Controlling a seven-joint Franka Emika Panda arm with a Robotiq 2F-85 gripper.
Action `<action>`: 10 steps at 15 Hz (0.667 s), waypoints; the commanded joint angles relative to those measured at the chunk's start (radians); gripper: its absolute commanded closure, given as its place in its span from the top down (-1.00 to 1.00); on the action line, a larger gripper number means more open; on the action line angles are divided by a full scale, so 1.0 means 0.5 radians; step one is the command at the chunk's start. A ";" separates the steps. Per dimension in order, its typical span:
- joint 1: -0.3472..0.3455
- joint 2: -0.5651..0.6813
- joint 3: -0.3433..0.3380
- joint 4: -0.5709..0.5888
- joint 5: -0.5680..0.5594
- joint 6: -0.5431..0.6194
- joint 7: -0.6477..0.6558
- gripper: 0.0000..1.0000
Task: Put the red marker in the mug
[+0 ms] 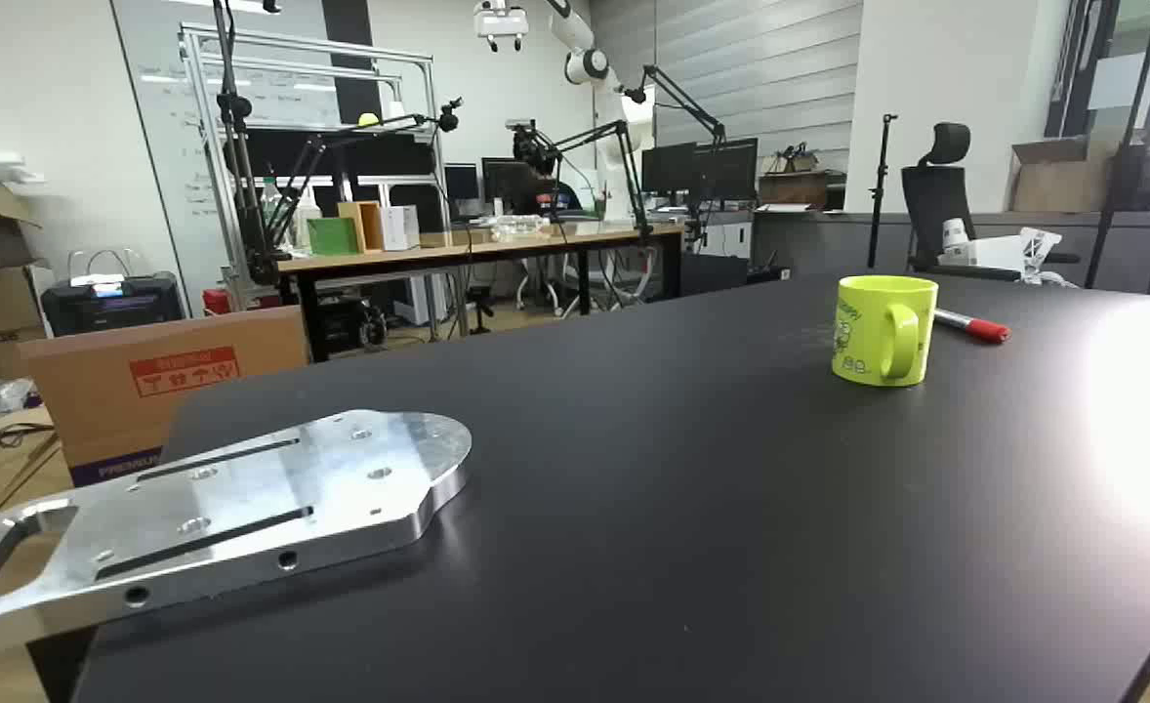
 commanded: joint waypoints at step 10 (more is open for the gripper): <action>0.016 0.084 -0.020 0.007 0.015 0.140 0.083 1.00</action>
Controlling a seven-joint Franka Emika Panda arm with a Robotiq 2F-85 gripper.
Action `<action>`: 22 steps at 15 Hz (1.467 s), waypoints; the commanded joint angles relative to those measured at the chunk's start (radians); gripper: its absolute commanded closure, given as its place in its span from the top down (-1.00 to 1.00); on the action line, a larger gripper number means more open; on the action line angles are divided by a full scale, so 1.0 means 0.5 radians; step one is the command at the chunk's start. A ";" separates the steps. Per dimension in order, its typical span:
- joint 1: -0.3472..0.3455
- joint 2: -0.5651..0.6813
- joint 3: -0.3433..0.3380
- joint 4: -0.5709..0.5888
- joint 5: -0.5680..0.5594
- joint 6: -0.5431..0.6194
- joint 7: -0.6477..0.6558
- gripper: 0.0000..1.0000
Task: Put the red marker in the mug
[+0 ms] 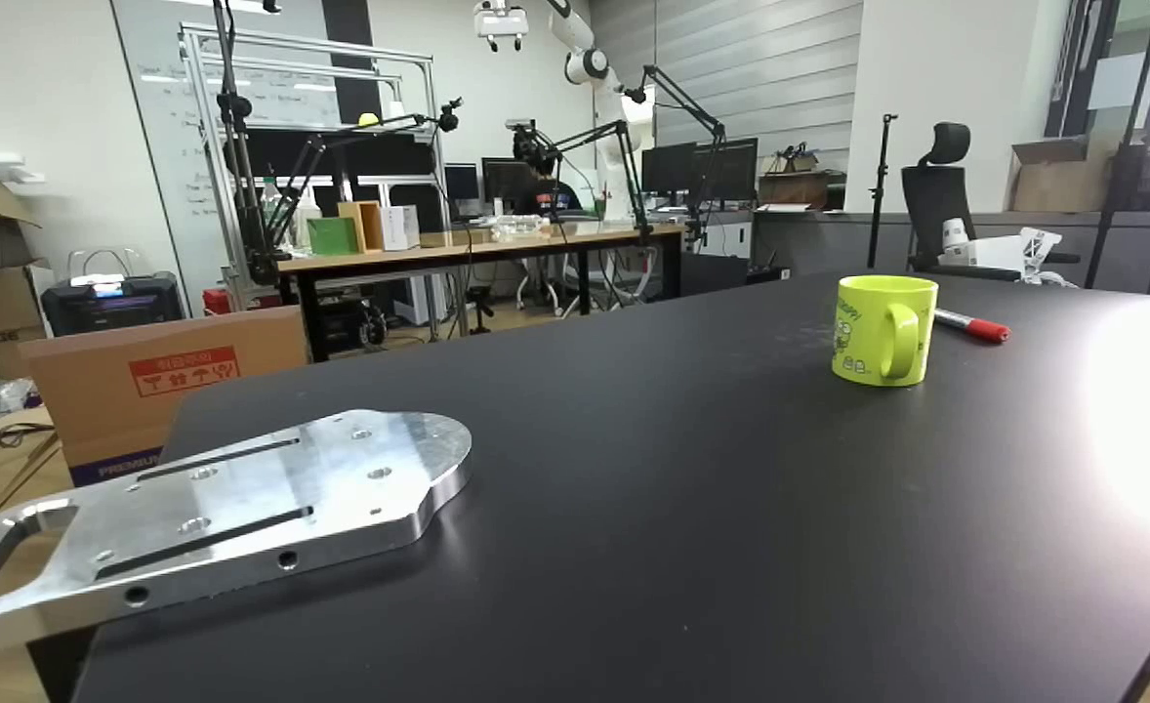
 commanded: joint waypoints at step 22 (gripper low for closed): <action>0.114 2.684 -0.106 1.319 0.559 1.311 0.778 1.00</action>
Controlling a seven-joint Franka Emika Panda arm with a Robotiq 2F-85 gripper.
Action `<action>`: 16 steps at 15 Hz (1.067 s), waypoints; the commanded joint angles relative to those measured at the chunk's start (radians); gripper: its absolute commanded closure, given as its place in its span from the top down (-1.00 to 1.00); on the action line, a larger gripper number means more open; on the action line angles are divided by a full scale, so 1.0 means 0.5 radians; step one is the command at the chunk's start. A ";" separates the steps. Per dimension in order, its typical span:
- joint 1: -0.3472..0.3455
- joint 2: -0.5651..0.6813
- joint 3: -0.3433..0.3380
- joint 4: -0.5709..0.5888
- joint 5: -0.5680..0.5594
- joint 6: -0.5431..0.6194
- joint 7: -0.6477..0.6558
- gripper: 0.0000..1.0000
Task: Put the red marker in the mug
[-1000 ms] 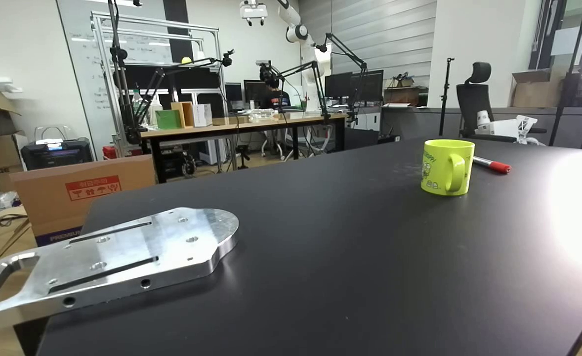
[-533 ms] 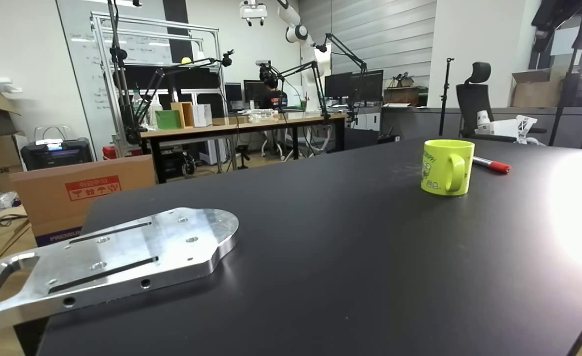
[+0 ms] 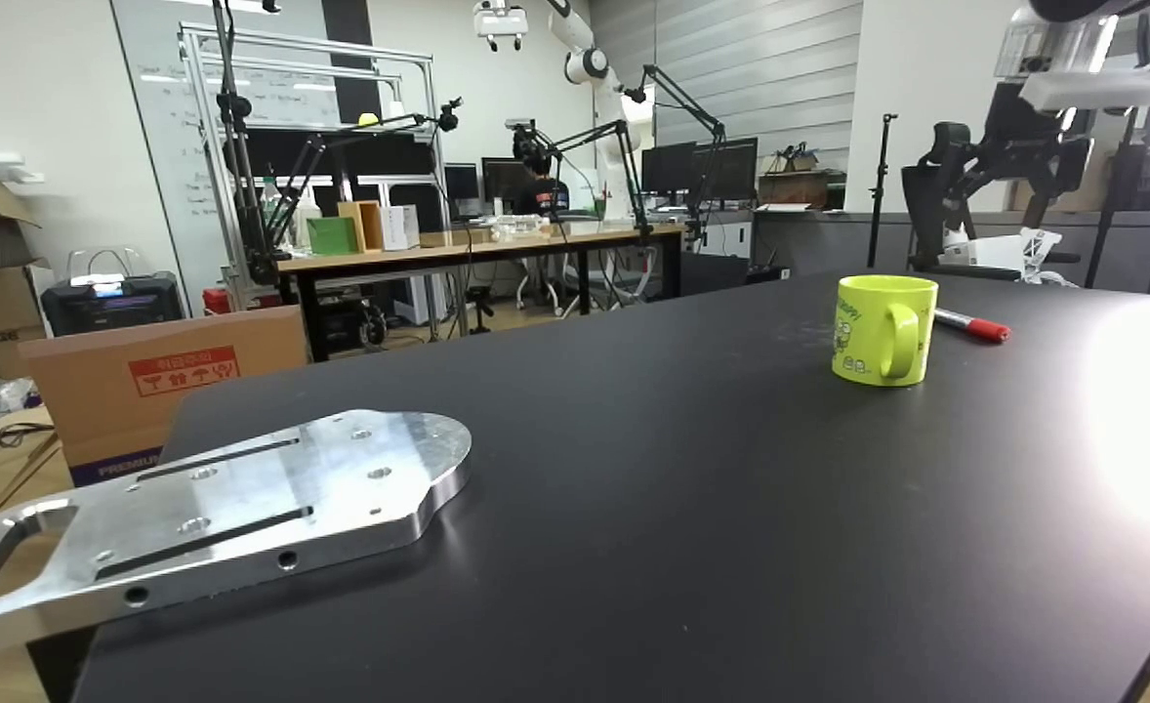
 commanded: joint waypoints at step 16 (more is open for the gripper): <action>0.103 0.632 -0.037 0.623 0.146 -0.569 0.038 1.00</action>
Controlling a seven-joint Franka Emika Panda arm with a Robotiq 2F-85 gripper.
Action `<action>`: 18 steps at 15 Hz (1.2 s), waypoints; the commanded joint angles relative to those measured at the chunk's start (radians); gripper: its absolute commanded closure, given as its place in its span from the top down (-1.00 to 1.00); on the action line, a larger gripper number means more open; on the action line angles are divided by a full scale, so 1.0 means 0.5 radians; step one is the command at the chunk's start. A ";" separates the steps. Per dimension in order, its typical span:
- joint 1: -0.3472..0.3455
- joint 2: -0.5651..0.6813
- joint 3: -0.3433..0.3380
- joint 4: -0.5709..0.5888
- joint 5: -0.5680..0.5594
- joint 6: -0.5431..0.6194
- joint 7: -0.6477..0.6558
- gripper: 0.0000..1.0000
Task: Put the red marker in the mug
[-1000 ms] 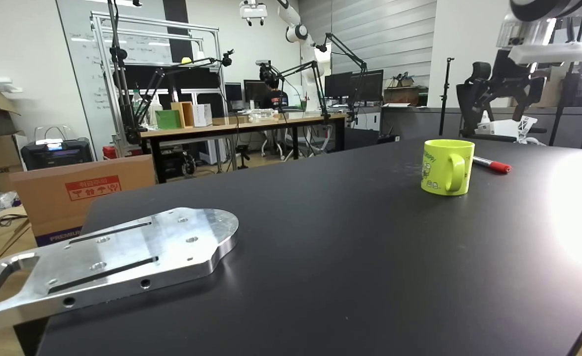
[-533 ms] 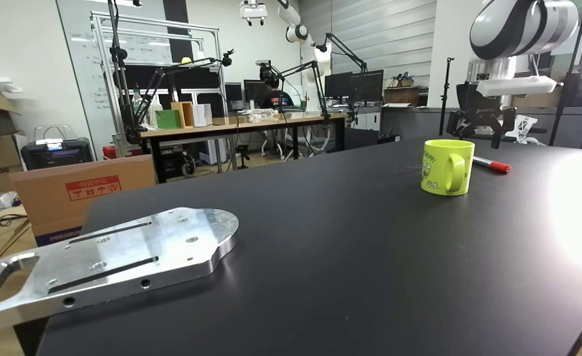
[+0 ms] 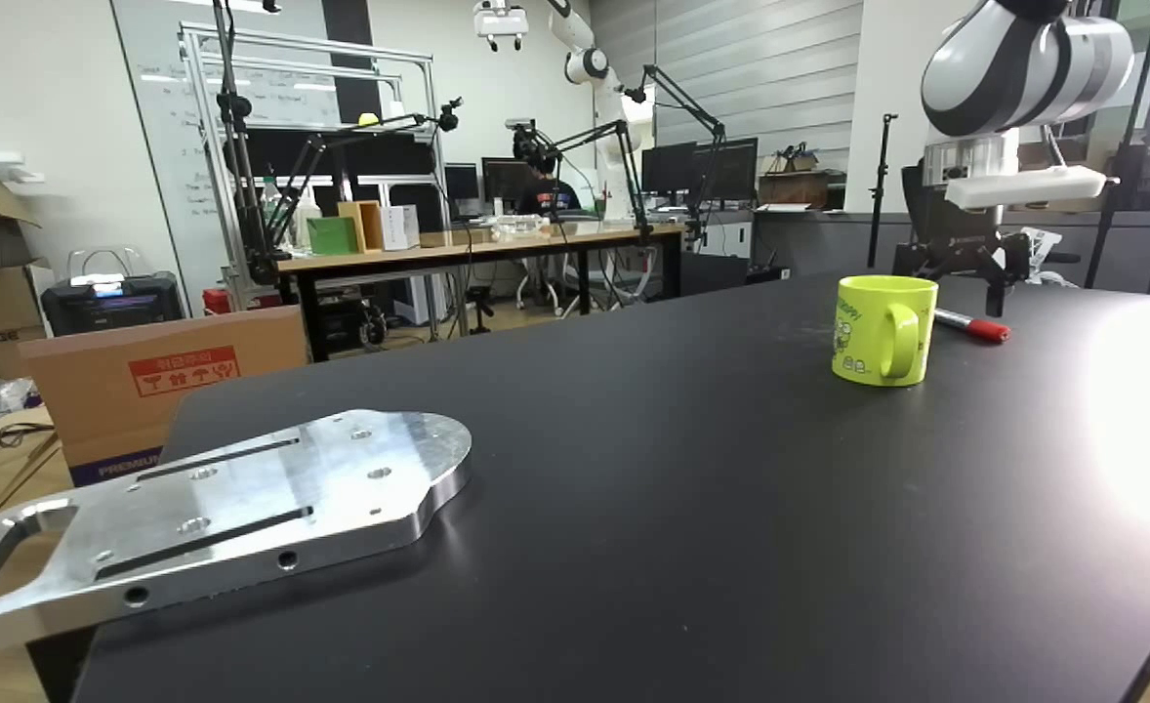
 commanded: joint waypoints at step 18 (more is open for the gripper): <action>-0.008 -0.039 -0.004 0.000 0.070 -0.426 0.058 -0.89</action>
